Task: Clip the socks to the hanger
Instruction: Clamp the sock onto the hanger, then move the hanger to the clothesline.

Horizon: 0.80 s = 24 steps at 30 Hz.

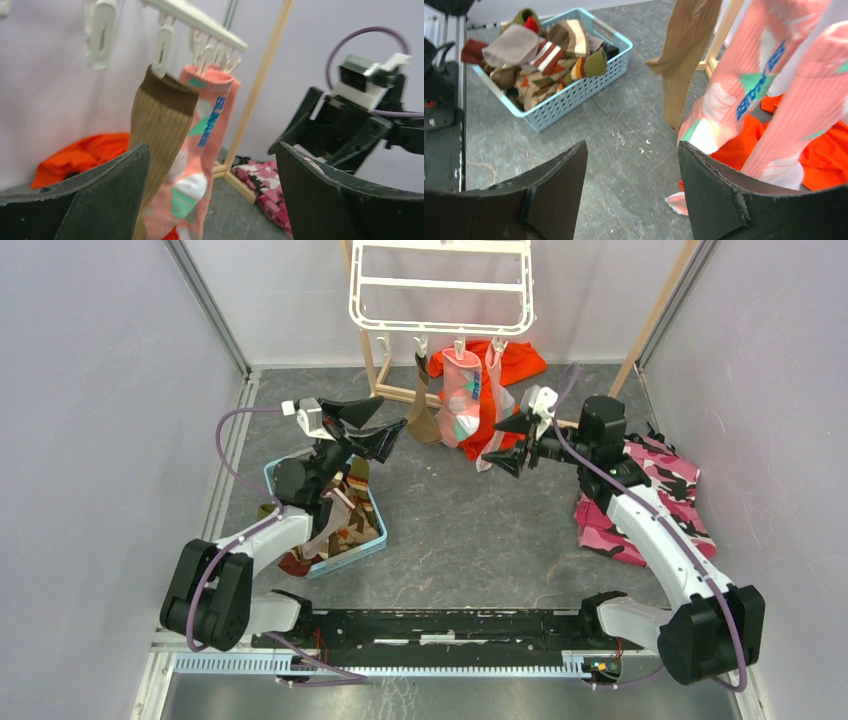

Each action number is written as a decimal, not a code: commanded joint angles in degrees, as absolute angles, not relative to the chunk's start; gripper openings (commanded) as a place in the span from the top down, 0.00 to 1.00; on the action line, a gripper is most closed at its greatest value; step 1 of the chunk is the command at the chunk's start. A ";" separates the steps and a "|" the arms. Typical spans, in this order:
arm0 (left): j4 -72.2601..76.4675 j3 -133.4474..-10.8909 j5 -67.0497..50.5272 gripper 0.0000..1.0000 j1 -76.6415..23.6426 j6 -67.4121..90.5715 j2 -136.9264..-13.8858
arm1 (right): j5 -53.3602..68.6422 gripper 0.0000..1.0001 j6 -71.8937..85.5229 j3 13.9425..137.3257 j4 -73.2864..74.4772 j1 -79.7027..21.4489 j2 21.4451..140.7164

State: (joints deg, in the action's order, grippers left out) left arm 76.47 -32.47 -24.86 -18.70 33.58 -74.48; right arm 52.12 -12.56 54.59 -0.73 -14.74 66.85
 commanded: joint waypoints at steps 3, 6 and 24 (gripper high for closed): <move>67.74 -25.43 -19.40 0.00 -18.46 23.44 -70.14 | 50.46 0.27 -18.17 46.01 -6.90 -13.94 63.87; 70.02 -21.76 -17.95 0.00 -18.44 21.75 -70.30 | 46.84 0.27 -13.49 42.12 -14.89 -13.90 64.94; 99.49 -10.96 -20.21 0.00 -18.54 22.17 -82.82 | 35.61 0.28 22.88 39.61 -58.27 -16.71 86.89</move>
State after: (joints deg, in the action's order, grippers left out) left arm 84.27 -11.18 -19.59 -18.70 24.95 -82.91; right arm 40.49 14.13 35.68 -48.77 -15.20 84.55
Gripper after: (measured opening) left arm 0.994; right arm 0.732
